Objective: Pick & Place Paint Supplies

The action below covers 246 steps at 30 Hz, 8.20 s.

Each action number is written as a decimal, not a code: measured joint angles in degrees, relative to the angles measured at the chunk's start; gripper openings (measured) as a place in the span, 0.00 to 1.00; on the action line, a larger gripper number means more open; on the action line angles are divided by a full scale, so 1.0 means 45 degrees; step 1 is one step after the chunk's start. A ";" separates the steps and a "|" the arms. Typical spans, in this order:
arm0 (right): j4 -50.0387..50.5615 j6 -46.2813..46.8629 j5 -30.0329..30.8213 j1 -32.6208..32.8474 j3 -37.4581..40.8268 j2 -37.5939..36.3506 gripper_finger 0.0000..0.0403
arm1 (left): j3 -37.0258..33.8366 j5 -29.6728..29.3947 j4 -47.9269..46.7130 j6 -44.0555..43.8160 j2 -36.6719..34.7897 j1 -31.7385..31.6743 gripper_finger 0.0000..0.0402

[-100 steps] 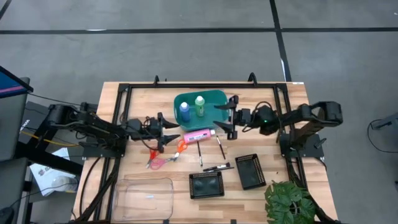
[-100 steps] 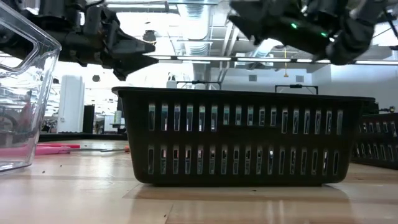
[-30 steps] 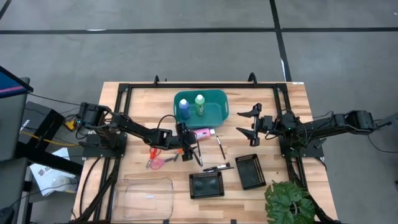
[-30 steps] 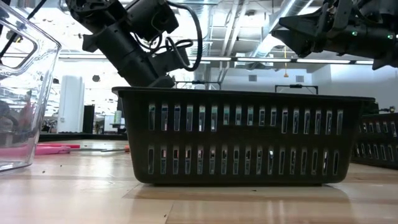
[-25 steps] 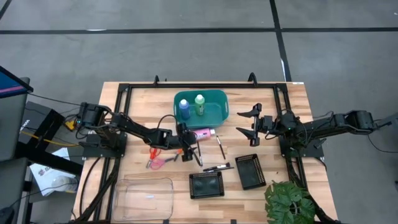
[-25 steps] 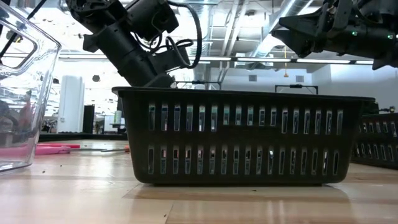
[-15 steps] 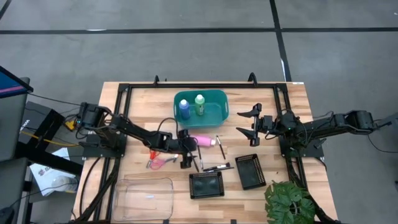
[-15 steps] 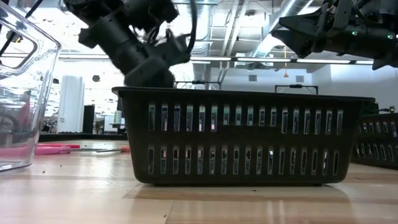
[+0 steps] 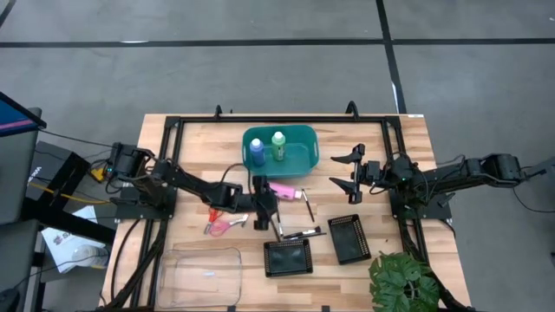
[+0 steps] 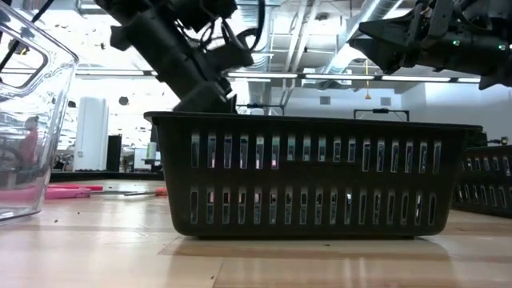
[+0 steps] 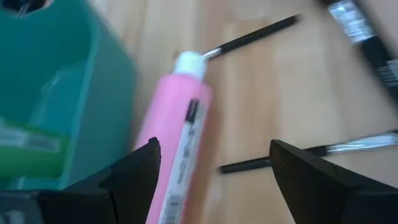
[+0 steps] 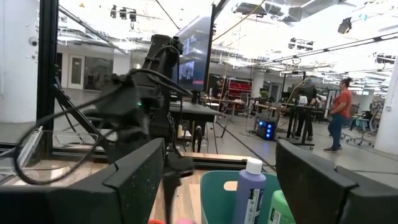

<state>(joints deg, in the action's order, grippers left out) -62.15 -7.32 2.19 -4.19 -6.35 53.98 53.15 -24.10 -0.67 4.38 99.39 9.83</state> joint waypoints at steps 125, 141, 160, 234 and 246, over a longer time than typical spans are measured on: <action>0.5941 0.0294 0.2383 0.4035 -0.5479 0.5141 0.71 | -0.1047 0.0774 0.1887 0.1465 0.0806 -0.1829 0.67; 0.6290 0.0295 0.2868 0.4342 -0.5469 0.5144 0.71 | -0.0529 0.1619 0.0336 0.0956 0.0918 -0.1929 0.58; 0.6017 0.0491 0.2677 0.4348 -0.5469 0.5144 0.71 | -0.0697 0.1923 0.0659 -0.0721 0.0310 -0.1307 0.38; 0.0048 0.2802 -0.4441 -0.1737 -0.8684 0.8077 0.35 | -0.6363 0.3566 1.5797 -0.1030 -0.2934 -0.3121 0.37; 0.0167 0.2114 -0.4532 -0.1630 -0.8684 0.8072 0.25 | -0.6398 0.3971 1.5519 -0.0292 -0.3097 -0.3133 0.46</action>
<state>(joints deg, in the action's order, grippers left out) -61.40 2.19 -18.21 -11.52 -45.43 90.30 24.35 -6.24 69.16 3.07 85.46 -4.27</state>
